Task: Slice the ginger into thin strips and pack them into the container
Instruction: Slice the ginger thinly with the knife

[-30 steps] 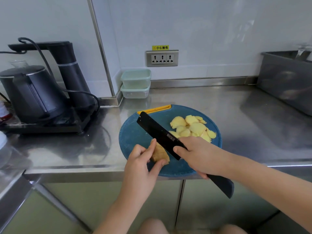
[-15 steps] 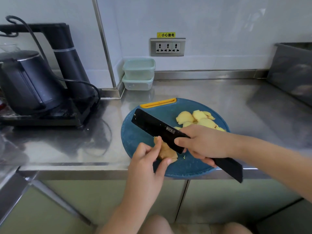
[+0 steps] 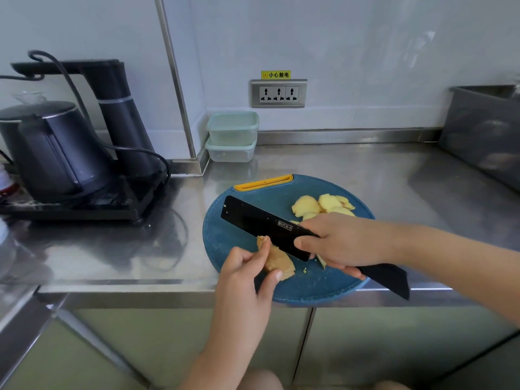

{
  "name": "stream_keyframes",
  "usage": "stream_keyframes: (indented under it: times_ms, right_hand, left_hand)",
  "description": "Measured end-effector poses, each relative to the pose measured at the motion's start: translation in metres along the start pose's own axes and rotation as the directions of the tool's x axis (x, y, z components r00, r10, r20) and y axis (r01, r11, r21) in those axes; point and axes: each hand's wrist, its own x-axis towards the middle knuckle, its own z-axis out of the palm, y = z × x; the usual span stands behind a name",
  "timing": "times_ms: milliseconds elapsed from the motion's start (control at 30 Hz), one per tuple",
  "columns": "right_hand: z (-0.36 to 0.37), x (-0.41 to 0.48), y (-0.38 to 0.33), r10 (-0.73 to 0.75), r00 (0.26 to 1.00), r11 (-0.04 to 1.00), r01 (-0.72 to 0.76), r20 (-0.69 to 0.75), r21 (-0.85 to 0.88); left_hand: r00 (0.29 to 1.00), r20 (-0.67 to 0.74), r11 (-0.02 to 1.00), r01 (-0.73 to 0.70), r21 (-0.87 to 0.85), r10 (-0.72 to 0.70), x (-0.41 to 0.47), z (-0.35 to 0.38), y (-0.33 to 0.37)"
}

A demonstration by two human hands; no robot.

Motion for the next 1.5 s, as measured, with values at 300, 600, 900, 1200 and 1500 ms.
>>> stream_keyframes:
  times_ms: [300, 600, 900, 1200, 1500]
  right_hand:
    - [0.003, -0.001, 0.009, -0.003, 1.000, 1.000, 0.003, -0.030, -0.007]
    - [0.006, 0.004, 0.013, -0.021, 1.000, 1.000, 0.021, -0.008, 0.008]
    - [0.011, 0.021, 0.000, -0.037, 0.999, 0.989, 0.033, -0.022, -0.143]
    - [0.013, 0.036, -0.018, -0.047, 0.999, 0.972, 0.040, -0.025, -0.231]
    - [0.001, -0.011, 0.022, 0.087, 0.992, 0.992, -0.078, -0.093, 0.095]
  left_hand:
    - [1.000, 0.011, 1.000, -0.010, 0.009, 0.010, 0.001, 0.000, -0.001]
    - [0.999, 0.021, 0.999, -0.039, 0.023, 0.038, -0.001, -0.001, -0.006]
    - [0.999, 0.010, 0.999, -0.032, 0.008, 0.032, -0.002, 0.003, -0.008]
    - [0.999, -0.046, 1.000, 0.013, -0.014, -0.013, -0.002, 0.003, -0.004]
    - [0.997, -0.069, 1.000, -0.028, 0.005, 0.029, -0.005, 0.005, -0.003]
